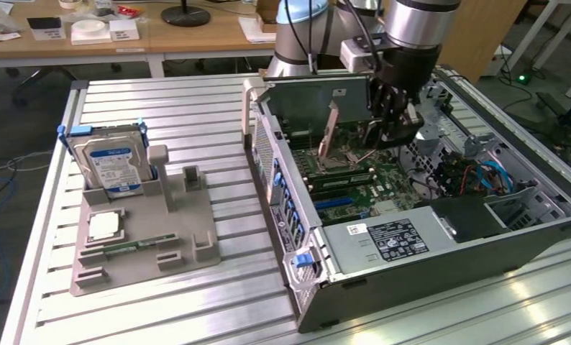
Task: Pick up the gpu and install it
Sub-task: 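Insert the gpu into the slot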
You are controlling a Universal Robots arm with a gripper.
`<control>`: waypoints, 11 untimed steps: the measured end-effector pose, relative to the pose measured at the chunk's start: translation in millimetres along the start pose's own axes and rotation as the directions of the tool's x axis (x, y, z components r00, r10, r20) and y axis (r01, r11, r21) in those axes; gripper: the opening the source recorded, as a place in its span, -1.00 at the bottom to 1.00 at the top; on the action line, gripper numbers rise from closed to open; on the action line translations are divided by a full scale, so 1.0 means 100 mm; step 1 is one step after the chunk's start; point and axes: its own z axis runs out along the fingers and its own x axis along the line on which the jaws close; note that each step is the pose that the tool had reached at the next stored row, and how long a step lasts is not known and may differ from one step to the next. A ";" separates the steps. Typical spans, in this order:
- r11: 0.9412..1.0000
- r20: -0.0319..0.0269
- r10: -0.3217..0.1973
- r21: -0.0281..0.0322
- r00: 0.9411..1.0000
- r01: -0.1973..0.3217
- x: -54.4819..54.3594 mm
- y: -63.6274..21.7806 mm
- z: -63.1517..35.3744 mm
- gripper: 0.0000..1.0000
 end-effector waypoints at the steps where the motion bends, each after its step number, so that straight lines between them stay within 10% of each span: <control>1: 1.000 0.000 0.000 0.000 1.000 0.000 0.00 0.017 0.008 -0.44; 11: 1.000 0.000 0.000 0.000 1.000 0.000 0.04 0.121 0.131 -0.44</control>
